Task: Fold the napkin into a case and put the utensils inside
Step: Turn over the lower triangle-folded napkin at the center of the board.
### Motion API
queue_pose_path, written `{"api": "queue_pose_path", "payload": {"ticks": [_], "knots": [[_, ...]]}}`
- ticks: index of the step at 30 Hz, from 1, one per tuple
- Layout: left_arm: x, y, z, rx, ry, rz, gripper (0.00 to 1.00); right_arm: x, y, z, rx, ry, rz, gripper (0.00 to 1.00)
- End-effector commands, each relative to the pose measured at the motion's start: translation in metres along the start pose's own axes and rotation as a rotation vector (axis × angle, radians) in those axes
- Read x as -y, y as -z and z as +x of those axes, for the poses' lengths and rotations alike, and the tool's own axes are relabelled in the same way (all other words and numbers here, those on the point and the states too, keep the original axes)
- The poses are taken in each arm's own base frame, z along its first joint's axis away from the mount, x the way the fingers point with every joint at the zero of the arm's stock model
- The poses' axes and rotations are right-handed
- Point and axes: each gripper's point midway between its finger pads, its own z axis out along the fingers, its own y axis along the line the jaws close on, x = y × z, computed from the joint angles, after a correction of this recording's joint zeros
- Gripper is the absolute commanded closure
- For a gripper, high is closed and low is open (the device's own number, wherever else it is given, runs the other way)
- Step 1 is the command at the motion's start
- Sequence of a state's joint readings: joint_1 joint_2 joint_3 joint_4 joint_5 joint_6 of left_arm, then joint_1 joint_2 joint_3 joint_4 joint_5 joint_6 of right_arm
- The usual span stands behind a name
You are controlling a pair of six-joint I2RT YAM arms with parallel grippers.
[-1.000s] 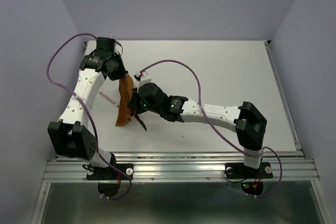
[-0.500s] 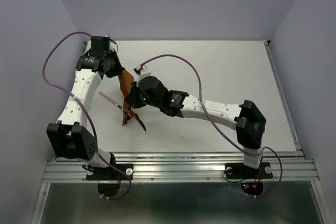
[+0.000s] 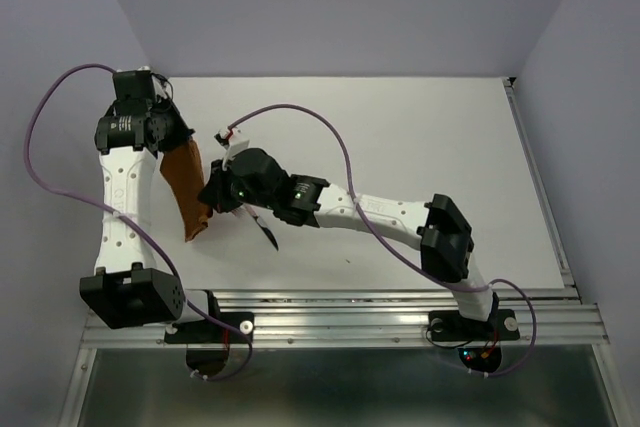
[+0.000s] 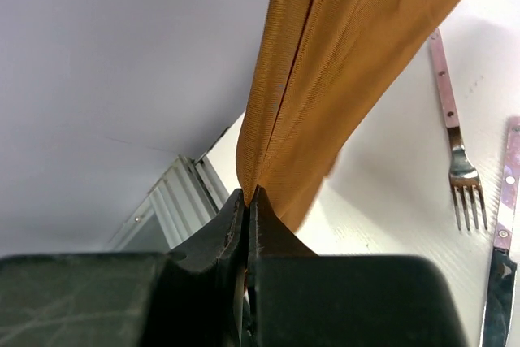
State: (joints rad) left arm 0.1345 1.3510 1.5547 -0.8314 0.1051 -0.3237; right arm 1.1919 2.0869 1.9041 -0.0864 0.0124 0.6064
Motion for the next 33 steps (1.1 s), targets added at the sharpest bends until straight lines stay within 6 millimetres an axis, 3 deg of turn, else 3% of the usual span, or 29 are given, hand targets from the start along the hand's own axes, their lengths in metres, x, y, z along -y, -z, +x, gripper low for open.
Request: {"api": "queue_pose_path", "payload": {"ticks": [1,3,5,8,9,11,12,13,15,17,18,19,20,22,23,24,27,30,33], "knots": [[0.039,0.002,-0.071,0.279,-0.016,0.107,1.00,-0.040,0.034,0.049,-0.155,-0.007,-0.096,0.99],[0.049,-0.007,-0.065,0.263,-0.019,0.118,1.00,-0.023,0.043,0.055,-0.163,-0.023,-0.059,0.99],[0.078,-0.013,-0.053,0.246,-0.034,0.166,1.00,-0.001,0.048,0.054,-0.144,-0.046,-0.004,0.99],[0.122,-0.036,-0.025,0.200,-0.059,0.215,1.00,0.054,0.069,0.067,-0.143,-0.097,0.112,0.99],[0.131,-0.054,-0.010,0.160,-0.068,0.214,1.00,0.069,0.076,0.072,-0.146,-0.115,0.138,0.99],[0.175,-0.074,0.031,0.100,-0.114,0.261,1.00,0.120,0.113,0.095,-0.132,-0.168,0.258,0.99],[0.176,-0.087,0.034,0.093,-0.108,0.246,1.00,0.125,0.113,0.092,-0.124,-0.174,0.269,0.99],[0.199,-0.089,0.053,0.068,-0.140,0.279,1.00,0.142,0.132,0.104,-0.126,-0.197,0.307,0.99],[0.221,-0.113,0.078,0.024,-0.167,0.264,1.00,0.167,0.153,0.111,-0.114,-0.226,0.369,0.99],[0.246,-0.121,0.103,-0.004,-0.203,0.282,1.00,0.187,0.181,0.126,-0.108,-0.250,0.424,0.99],[0.256,-0.134,0.115,-0.027,-0.208,0.280,1.00,0.197,0.190,0.127,-0.091,-0.269,0.451,0.99],[0.262,-0.139,0.123,-0.038,-0.215,0.282,1.00,0.203,0.198,0.131,-0.089,-0.278,0.464,0.99],[0.271,-0.149,0.143,-0.069,-0.241,0.281,1.00,0.208,0.213,0.142,-0.093,-0.285,0.474,0.99],[0.288,-0.151,0.149,-0.066,-0.249,0.304,1.00,0.219,0.226,0.147,-0.080,-0.313,0.500,0.99],[0.291,-0.162,0.164,-0.088,-0.269,0.292,1.00,0.222,0.235,0.155,-0.082,-0.320,0.506,0.99],[0.305,-0.159,0.168,-0.085,-0.280,0.316,1.00,0.224,0.239,0.158,-0.083,-0.324,0.508,0.99],[0.320,-0.169,0.187,-0.111,-0.310,0.316,1.00,0.229,0.251,0.171,-0.087,-0.354,0.525,0.99],[0.332,-0.170,0.206,-0.132,-0.329,0.323,1.00,0.237,0.265,0.184,-0.082,-0.378,0.549,0.99],[0.335,-0.172,0.212,-0.136,-0.327,0.320,1.00,0.242,0.273,0.189,-0.077,-0.385,0.570,0.99]]}}
